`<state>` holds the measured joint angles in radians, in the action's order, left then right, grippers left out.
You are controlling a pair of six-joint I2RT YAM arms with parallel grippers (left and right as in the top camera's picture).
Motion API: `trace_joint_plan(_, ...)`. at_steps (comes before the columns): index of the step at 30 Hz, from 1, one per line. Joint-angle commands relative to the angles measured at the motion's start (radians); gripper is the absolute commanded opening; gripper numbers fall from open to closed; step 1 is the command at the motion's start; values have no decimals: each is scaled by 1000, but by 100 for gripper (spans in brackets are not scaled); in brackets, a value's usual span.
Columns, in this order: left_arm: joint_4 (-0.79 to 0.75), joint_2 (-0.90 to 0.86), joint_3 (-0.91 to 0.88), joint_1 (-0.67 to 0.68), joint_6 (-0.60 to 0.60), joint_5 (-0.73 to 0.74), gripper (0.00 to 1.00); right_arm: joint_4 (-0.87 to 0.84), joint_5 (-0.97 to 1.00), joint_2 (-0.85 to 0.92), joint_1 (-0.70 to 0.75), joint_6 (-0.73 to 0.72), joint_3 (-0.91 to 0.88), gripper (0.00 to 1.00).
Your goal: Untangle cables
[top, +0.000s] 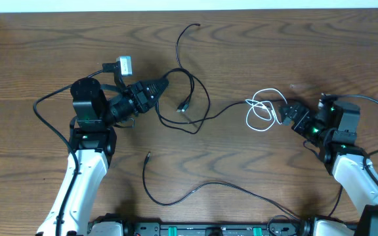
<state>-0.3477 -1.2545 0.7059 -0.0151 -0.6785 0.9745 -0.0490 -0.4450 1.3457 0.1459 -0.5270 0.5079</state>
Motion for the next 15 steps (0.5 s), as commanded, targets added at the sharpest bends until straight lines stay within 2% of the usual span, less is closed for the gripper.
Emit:
trace_joint_plan(1, -3, 14, 11, -2, 13, 16, 25, -53, -235, -4, -4, 115, 0, 99)
trace_joint_plan(2, -3, 14, 11, -2, 13, 16, 33, -68, -257, -4, -11, 126, 0, 99)
trace_joint_plan(3, -3, 14, 11, -2, 37, 16, 49, -71, -258, -4, -22, 132, 0, 99)
trace_joint_plan(4, -3, 14, 11, -2, 58, 16, 59, -71, -257, -4, -30, 135, 0, 100)
trace_joint_plan(5, -2, 14, 11, -2, 82, 16, 64, -71, -257, -4, -36, 143, 0, 99)
trace_joint_plan(11, 37, 13, 11, -2, 130, 1, 68, -71, -262, -4, -43, 167, 0, 99)
trace_joint_plan(15, 130, 13, 11, -1, 156, -52, 68, -69, -292, -4, -43, 230, 0, 99)
